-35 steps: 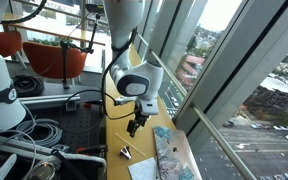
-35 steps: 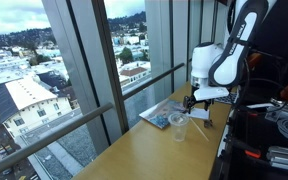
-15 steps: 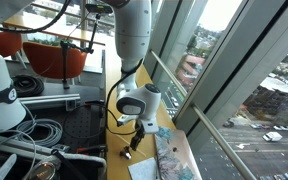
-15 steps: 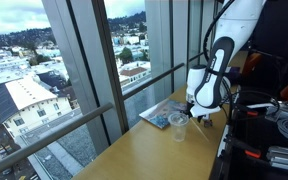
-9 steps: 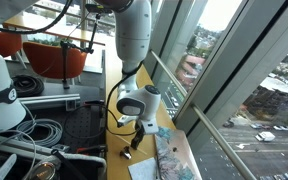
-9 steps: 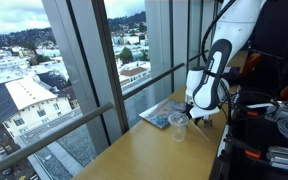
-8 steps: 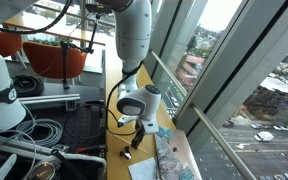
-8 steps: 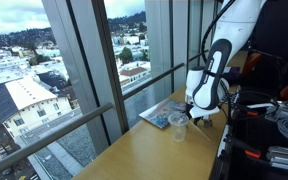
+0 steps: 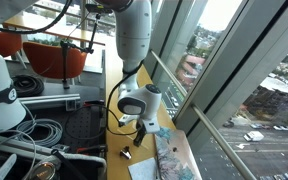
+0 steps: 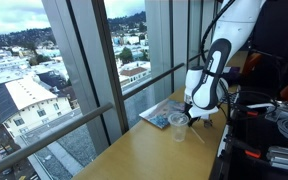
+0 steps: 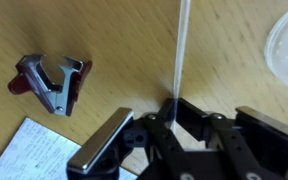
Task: Put the straw inside the plastic cup
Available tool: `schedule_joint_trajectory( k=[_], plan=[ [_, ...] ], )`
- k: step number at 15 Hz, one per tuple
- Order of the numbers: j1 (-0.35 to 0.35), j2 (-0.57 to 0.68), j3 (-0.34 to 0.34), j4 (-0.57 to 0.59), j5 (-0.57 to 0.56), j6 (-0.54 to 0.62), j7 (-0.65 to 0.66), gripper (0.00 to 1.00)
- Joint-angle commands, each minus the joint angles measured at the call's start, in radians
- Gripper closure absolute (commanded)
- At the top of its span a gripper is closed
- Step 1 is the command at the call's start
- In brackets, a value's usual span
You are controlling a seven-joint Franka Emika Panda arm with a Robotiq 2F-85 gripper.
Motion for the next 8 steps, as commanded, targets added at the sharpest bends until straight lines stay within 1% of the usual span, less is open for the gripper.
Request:
schedule_joint_trajectory(
  k=[1, 3, 5, 8],
  plan=[
    [0.025, 0.017, -0.015, 0.011, 0.040, -0.006, -0.022, 0.97],
    [0.051, 0.002, -0.038, 0.003, 0.037, -0.032, -0.014, 0.97],
    [0.106, -0.026, -0.086, -0.013, 0.030, -0.087, 0.007, 0.97],
    [0.186, -0.088, -0.154, -0.052, -0.011, -0.216, 0.027, 0.97]
  ],
)
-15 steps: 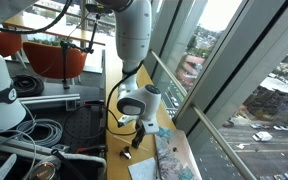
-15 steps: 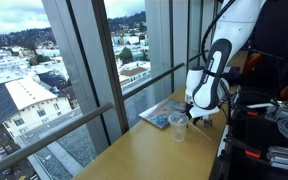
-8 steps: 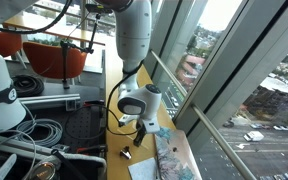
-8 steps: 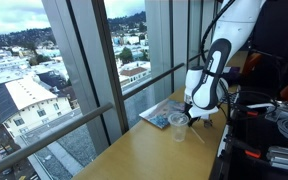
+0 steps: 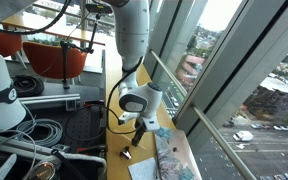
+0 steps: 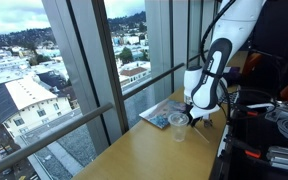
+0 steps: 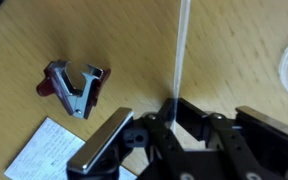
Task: Put the straw inside the plastic cup
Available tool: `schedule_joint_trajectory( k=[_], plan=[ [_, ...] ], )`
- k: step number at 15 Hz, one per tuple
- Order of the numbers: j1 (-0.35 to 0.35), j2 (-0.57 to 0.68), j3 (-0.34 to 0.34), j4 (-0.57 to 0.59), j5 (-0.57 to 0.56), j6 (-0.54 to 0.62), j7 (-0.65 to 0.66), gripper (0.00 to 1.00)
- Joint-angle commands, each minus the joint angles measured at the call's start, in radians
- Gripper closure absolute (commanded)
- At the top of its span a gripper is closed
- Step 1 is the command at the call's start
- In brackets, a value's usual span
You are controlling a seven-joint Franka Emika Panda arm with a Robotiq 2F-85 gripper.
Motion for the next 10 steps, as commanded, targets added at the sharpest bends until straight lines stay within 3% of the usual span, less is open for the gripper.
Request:
schedule_joint_trajectory(
  k=[1, 5, 8, 10],
  plan=[
    [0.103, -0.100, -0.083, -0.062, -0.025, -0.141, 0.023, 0.97],
    [0.164, -0.293, -0.140, -0.146, -0.100, -0.252, 0.023, 0.97],
    [0.144, -0.447, -0.131, -0.158, -0.208, -0.441, 0.018, 0.97],
    [0.094, -0.534, -0.086, -0.136, -0.261, -0.586, 0.010, 0.97]
  ],
)
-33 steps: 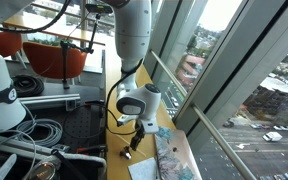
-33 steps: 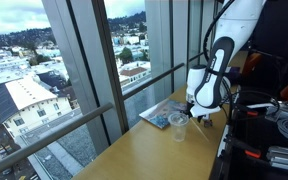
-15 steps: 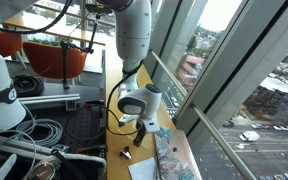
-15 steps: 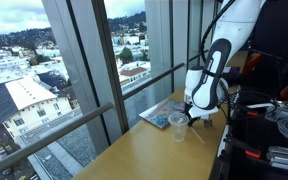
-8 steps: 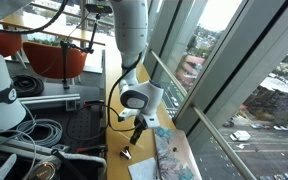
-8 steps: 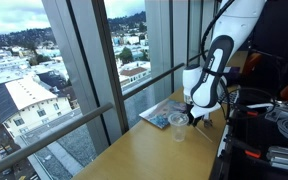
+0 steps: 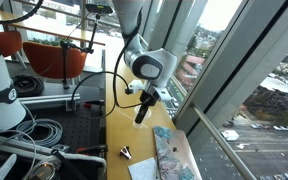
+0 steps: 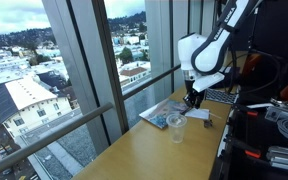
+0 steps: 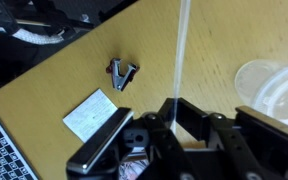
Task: Put the straw inside the plastic cup
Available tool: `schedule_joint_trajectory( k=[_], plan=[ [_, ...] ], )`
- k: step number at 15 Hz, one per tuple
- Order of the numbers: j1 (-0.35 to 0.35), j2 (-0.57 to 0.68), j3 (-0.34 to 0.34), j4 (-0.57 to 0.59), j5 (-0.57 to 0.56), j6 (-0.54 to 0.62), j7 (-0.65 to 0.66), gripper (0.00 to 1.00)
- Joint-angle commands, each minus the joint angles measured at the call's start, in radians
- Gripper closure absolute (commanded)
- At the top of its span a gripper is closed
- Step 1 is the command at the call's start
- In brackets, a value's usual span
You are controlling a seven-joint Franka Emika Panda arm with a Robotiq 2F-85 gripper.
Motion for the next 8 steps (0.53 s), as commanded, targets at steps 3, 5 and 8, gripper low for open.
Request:
schedule_joint_trajectory(
  k=[3, 5, 8],
  plan=[
    [-0.160, -0.222, 0.146, 0.024, -0.022, -0.295, -0.104, 0.97],
    [-0.249, -0.209, 0.219, 0.074, 0.094, -0.350, -0.255, 0.97],
    [-0.347, -0.123, 0.287, 0.169, 0.251, -0.404, -0.452, 0.97]
  ],
)
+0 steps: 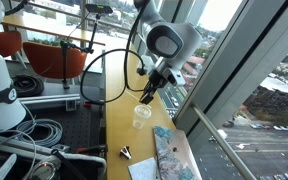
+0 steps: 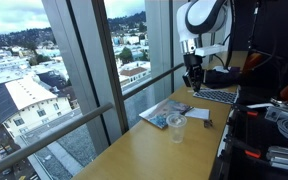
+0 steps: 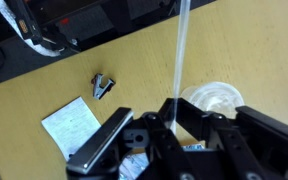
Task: Put the straw inside the plastic cup
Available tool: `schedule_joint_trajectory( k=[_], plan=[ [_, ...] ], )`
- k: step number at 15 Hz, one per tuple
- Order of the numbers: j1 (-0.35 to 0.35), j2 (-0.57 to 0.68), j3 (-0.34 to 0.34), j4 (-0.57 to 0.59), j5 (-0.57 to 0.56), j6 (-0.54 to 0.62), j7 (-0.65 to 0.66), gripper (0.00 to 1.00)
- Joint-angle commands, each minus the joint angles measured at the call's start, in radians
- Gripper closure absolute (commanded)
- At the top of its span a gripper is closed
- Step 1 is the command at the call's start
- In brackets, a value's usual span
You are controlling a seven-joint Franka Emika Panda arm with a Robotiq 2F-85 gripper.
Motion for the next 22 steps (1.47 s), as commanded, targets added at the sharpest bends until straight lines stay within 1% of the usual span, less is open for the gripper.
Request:
schedule_joint_trajectory(
  k=[1, 4, 6, 9, 12, 15, 19, 22],
  plan=[
    [-0.121, 0.114, 0.090, 0.128, 0.162, -0.086, -0.222, 0.97],
    [-0.186, 0.221, 0.134, 0.241, 0.252, -0.169, -0.331, 0.97],
    [-0.214, 0.283, 0.158, 0.307, 0.303, -0.243, -0.343, 0.97],
    [-0.234, 0.353, 0.169, 0.394, 0.359, -0.352, -0.278, 0.97],
    [-0.240, 0.422, 0.159, 0.477, 0.406, -0.440, -0.183, 0.97],
    [-0.252, 0.492, 0.150, 0.545, 0.438, -0.483, -0.104, 0.97],
    [-0.288, 0.598, 0.160, 0.655, 0.488, -0.561, -0.095, 0.97],
    [-0.289, 0.657, 0.160, 0.715, 0.520, -0.627, -0.054, 0.97]
  ],
)
